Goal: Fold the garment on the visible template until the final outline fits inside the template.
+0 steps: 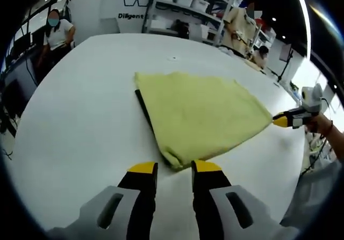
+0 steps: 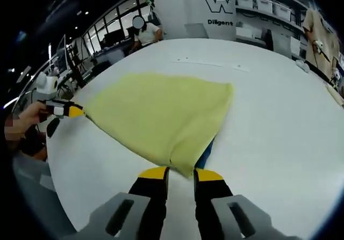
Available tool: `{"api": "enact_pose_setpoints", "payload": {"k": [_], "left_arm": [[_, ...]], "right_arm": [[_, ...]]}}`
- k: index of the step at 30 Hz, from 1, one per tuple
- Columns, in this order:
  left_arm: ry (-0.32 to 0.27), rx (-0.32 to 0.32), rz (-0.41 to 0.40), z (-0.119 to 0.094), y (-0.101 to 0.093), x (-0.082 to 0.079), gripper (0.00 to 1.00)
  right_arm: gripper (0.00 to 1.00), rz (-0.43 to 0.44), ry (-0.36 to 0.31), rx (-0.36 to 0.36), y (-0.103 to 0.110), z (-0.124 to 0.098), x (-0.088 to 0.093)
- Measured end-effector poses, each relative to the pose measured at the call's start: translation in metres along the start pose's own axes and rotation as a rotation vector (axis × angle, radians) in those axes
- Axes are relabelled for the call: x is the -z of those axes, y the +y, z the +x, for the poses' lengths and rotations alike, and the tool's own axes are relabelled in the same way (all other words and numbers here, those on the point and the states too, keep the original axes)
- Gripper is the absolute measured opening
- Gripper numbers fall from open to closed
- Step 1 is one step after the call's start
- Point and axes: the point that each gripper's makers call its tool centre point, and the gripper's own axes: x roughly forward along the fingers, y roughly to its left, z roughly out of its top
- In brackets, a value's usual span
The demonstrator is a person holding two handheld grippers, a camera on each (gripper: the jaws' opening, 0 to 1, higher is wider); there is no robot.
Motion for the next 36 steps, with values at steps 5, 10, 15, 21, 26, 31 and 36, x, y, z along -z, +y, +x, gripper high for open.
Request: {"api": "enact_pose_setpoints", "payload": {"k": [5,10,15,21,26,31,36], "left_arm": [[0.003,0.010,-0.006,0.000,0.000,0.003,0.13],[0.006,0.027,-0.025,0.002,0.001,0.005,0.01],[-0.008,0.037,-0.053,0.001,0.001,0.003,0.00],[-0.010,0.044,-0.024,-0.001,0.003,0.003,0.00],[-0.017,0.043,-0.017,-0.005,0.007,0.002,0.00],[-0.023,0.046,-0.011,-0.006,0.007,0.001,0.00],[-0.024,0.045,-0.006,-0.006,0.008,0.001,0.00]], "right_arm": [[0.06,0.017,0.004,0.011,-0.006,0.004,0.007],[0.00,0.013,-0.005,0.019,-0.008,0.005,0.006],[0.00,0.005,-0.010,0.016,-0.008,0.006,0.004],[0.00,-0.018,0.000,0.018,-0.007,0.008,0.004],[0.00,-0.053,0.001,0.024,-0.009,0.005,0.004],[0.00,-0.086,0.008,0.041,-0.014,0.001,0.005],[0.00,-0.106,0.006,0.075,-0.025,-0.006,0.003]]}}
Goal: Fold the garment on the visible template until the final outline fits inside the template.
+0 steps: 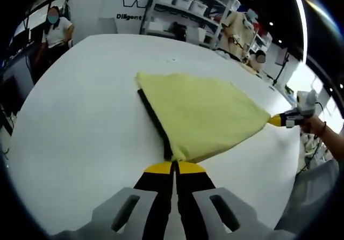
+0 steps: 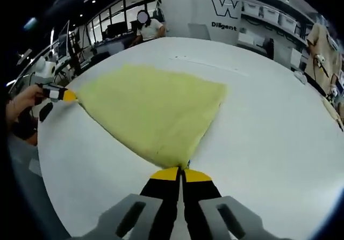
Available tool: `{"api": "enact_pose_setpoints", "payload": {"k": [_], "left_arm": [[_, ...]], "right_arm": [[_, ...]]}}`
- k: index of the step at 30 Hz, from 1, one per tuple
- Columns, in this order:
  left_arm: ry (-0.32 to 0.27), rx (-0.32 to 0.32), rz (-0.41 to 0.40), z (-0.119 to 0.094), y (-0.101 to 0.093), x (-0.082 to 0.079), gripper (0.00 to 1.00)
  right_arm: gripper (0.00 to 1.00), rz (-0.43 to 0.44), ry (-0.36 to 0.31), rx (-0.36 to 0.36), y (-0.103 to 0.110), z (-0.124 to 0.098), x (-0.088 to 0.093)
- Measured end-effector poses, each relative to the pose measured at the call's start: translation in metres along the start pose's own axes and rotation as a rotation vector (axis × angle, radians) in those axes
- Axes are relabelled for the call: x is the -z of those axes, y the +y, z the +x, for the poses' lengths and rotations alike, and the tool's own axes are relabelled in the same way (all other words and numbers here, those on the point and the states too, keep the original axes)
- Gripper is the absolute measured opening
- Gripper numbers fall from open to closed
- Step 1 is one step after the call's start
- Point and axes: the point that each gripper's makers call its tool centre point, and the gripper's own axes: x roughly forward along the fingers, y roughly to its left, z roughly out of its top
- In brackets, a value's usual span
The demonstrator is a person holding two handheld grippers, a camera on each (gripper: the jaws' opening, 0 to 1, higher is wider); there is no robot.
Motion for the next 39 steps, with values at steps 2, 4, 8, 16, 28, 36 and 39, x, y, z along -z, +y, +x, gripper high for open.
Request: {"api": "enact_pose_setpoints", "payload": {"k": [2,4,8,16,28,36,39], "left_arm": [[0.002,-0.004,0.008,0.000,0.001,0.001,0.00],[0.006,-0.001,0.011,-0.001,0.000,0.002,0.00],[0.012,0.002,0.022,-0.001,0.000,0.003,0.00],[0.029,0.000,0.040,-0.001,0.000,0.007,0.00],[0.046,0.009,0.110,-0.008,-0.005,0.015,0.00],[0.064,0.015,0.134,-0.016,-0.009,0.022,0.00],[0.077,0.013,0.131,-0.018,-0.009,0.025,0.00]], "right_arm": [[0.00,0.022,-0.009,-0.005,-0.003,-0.001,0.000],[0.00,0.032,-0.012,-0.003,-0.006,-0.001,0.000],[0.00,0.042,-0.001,-0.008,-0.004,-0.001,0.002],[0.00,0.052,0.029,-0.019,-0.002,0.003,0.009],[0.00,0.032,0.048,-0.024,0.001,-0.001,0.014],[0.00,0.056,0.066,-0.032,0.007,-0.008,0.022],[0.00,0.052,0.079,-0.039,0.012,-0.013,0.027]]}}
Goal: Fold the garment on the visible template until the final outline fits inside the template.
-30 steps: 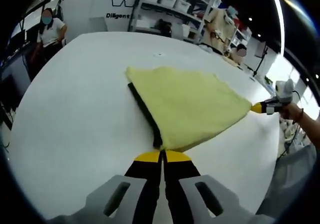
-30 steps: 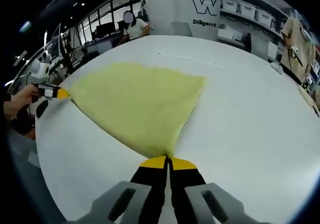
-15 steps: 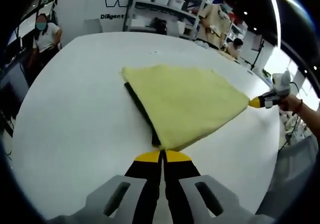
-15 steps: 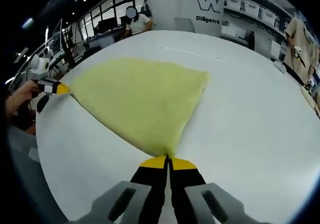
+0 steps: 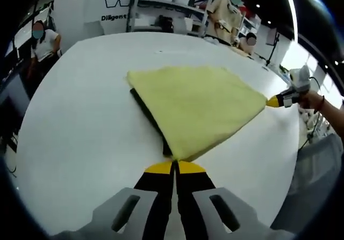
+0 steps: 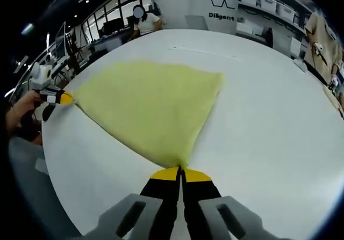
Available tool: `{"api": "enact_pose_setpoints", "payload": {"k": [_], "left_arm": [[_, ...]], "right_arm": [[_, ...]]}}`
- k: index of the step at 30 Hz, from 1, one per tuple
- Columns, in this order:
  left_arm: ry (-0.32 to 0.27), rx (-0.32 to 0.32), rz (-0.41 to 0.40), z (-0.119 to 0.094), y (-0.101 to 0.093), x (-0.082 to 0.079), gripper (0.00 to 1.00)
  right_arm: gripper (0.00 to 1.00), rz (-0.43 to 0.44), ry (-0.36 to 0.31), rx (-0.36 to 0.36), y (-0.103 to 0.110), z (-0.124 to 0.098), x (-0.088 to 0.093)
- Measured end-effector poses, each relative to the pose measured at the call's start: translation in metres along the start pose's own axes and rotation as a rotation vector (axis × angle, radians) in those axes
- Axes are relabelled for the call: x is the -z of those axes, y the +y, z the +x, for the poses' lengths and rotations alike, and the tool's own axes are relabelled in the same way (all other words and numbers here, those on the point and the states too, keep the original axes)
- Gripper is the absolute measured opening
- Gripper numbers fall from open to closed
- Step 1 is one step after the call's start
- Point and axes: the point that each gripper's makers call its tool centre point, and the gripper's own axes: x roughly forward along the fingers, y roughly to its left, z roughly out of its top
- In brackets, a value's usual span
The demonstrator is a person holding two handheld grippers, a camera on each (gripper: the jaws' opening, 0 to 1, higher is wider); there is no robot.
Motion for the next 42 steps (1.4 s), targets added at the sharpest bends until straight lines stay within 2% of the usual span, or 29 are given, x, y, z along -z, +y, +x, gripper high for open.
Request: {"api": "enact_pose_setpoints", "payload": {"k": [18,28,31,34,35,42], "left_arm": [[0.041,-0.014,-0.012,-0.013,-0.007,0.017,0.00],[0.053,-0.021,-0.055,-0.016,-0.007,0.024,0.00],[0.058,-0.024,-0.059,-0.016,-0.007,0.026,0.00],[0.090,-0.045,-0.055,-0.016,-0.006,0.033,0.00],[0.076,-0.042,-0.054,-0.015,-0.006,0.031,0.00],[0.072,-0.049,-0.072,-0.016,-0.002,0.032,0.00]], "right_arm": [[0.00,0.009,0.019,-0.011,0.012,-0.010,0.015],[0.00,0.003,0.030,-0.015,0.017,-0.013,0.020],[0.00,0.029,0.024,-0.014,0.017,-0.013,0.020],[0.00,0.046,0.020,-0.016,0.017,-0.013,0.021],[0.00,0.048,0.017,-0.015,0.017,-0.013,0.021],[0.00,0.061,0.017,-0.007,0.017,-0.012,0.021]]}}
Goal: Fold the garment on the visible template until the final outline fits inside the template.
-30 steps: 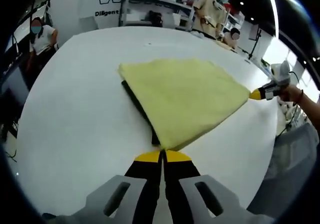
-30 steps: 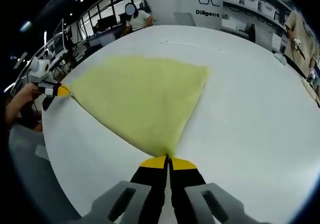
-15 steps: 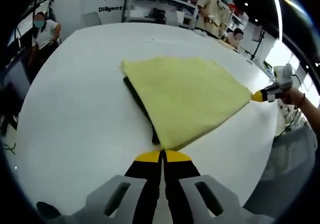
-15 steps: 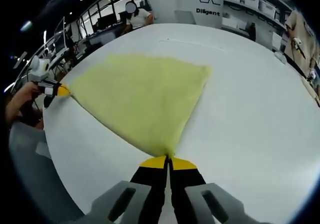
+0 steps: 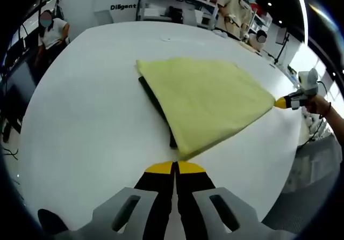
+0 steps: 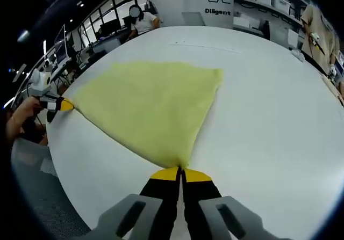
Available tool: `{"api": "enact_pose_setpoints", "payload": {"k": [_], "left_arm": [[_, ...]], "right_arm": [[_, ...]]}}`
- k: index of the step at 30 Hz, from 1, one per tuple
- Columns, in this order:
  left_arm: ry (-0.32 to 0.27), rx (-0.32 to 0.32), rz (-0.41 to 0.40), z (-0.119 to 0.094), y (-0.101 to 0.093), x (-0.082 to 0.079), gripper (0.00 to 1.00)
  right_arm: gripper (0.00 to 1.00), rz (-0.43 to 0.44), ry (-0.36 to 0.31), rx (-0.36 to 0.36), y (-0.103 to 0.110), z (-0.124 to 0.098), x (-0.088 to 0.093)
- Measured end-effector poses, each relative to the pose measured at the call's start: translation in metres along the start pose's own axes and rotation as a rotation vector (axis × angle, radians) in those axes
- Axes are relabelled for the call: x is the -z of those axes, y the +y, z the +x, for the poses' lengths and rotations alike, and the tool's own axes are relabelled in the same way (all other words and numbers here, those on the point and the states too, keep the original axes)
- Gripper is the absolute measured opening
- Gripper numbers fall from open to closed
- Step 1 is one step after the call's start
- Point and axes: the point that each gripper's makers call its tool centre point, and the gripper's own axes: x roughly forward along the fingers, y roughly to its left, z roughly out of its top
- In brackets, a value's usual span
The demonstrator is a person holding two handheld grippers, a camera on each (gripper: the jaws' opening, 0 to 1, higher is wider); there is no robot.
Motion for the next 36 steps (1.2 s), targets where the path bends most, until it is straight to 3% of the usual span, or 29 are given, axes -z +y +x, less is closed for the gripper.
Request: {"api": "enact_pose_setpoints", "payload": {"k": [4,8,11,13,15,18,22,30,32,36], "left_arm": [[-0.043,0.027,-0.040,-0.002,-0.006,-0.009,0.00],[-0.091,0.058,-0.040,-0.012,-0.015,-0.023,0.03],[-0.089,0.043,-0.015,-0.019,-0.017,-0.028,0.15],[-0.110,0.042,-0.024,-0.025,-0.020,-0.033,0.25],[-0.123,0.028,-0.022,-0.030,-0.022,-0.038,0.39],[-0.134,0.007,-0.012,-0.035,-0.024,-0.040,0.55],[-0.139,-0.001,0.010,-0.043,-0.029,-0.041,0.64],[-0.156,-0.023,0.022,-0.059,-0.042,-0.041,0.92],[-0.145,-0.039,0.041,-0.063,-0.044,-0.038,0.98],[-0.167,-0.029,0.044,-0.071,-0.052,-0.038,0.99]], "right_arm": [[0.00,0.039,-0.015,0.011,-0.001,-0.003,-0.004],[0.15,0.062,-0.057,0.008,0.002,-0.014,-0.013],[0.22,0.072,-0.087,-0.004,0.005,-0.022,-0.021],[0.33,0.078,-0.101,-0.012,0.009,-0.029,-0.027],[0.45,0.053,-0.133,-0.011,0.014,-0.036,-0.035],[0.54,0.037,-0.146,-0.028,0.022,-0.046,-0.041],[0.65,0.010,-0.166,-0.037,0.030,-0.056,-0.047],[0.93,0.033,-0.191,-0.043,0.042,-0.075,-0.049],[0.96,0.037,-0.193,-0.042,0.045,-0.081,-0.047],[0.99,0.042,-0.186,-0.040,0.050,-0.090,-0.042]]}}
